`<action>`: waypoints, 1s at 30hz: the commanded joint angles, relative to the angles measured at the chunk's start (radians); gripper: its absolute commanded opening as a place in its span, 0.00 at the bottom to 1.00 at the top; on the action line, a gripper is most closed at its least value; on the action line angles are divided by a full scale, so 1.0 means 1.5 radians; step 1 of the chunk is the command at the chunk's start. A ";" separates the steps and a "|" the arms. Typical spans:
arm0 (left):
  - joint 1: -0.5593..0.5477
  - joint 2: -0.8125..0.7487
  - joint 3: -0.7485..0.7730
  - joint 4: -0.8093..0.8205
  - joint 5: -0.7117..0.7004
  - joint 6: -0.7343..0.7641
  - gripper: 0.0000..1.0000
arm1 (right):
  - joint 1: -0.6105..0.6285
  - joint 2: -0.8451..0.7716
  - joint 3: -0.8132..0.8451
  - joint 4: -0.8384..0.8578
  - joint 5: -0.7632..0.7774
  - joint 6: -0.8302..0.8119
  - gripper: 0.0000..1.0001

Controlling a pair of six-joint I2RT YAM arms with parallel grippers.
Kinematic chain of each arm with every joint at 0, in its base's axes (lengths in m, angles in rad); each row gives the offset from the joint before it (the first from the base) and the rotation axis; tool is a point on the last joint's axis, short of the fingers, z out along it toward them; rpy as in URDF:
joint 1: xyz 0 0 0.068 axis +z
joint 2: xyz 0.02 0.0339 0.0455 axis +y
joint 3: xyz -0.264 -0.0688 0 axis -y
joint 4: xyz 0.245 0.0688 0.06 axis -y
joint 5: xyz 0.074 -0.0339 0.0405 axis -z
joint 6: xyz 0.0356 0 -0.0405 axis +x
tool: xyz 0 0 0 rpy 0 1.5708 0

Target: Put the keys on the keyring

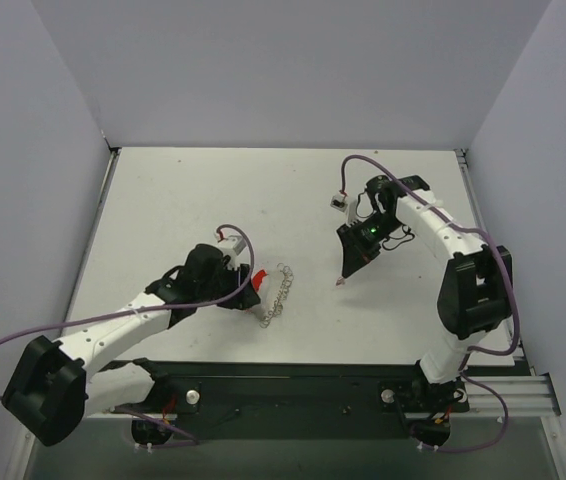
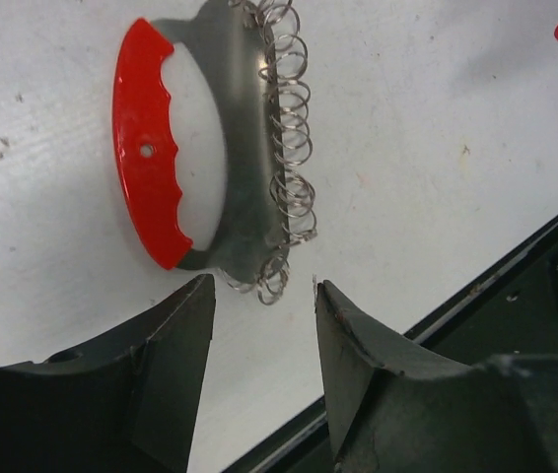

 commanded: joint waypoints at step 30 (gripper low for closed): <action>-0.006 0.018 -0.165 0.139 0.000 -0.443 0.50 | 0.006 -0.080 -0.053 -0.025 -0.010 -0.036 0.00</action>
